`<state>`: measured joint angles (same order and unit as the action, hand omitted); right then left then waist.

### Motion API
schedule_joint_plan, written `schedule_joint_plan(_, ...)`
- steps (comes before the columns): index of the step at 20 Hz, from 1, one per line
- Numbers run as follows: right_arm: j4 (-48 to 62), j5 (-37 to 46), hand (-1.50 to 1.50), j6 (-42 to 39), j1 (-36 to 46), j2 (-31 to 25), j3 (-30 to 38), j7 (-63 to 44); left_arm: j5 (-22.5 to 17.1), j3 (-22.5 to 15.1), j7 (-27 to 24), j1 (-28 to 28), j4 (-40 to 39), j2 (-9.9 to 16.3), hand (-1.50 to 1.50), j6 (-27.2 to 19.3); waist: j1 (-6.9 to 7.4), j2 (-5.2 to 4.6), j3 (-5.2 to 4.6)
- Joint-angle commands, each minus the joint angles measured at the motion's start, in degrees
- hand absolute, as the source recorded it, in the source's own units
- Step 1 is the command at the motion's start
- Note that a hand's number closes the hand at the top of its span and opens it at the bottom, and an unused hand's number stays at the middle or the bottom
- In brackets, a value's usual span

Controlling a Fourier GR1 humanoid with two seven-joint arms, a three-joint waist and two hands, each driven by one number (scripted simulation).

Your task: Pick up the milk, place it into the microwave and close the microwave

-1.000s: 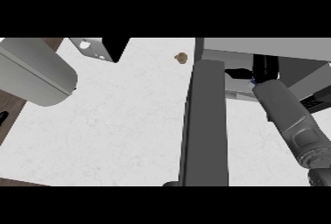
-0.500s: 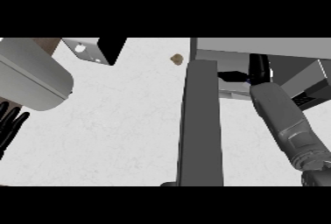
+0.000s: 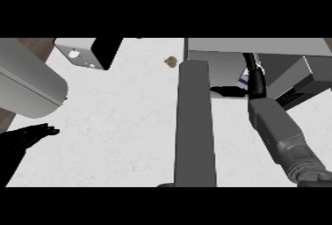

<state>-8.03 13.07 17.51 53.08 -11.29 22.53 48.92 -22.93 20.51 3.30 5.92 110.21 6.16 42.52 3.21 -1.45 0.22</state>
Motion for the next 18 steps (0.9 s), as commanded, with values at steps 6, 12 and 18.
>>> schedule_joint_plan(6, -1.4, -3.8, -1.50, -13.4, -6.5, 4.7, 1.4, 5.0, 3.6, -7.0, 3.4, -0.4, 2.6, -3.7, 1.50, -2.1, -2.36, 1.19, -0.14)
schedule_joint_plan(12, -5.9, -4.9, -1.50, -16.5, -14.9, 4.9, -0.1, 7.8, 2.4, -12.0, 9.4, -1.9, 4.2, -4.7, 1.50, -6.2, -3.29, 1.56, -0.21)
schedule_joint_plan(18, -14.9, -3.7, -1.50, -17.3, -25.8, 7.0, -4.7, 8.1, 9.6, -17.4, 5.3, -1.2, 2.5, -5.9, 1.50, -3.5, -4.62, 2.02, -0.31)
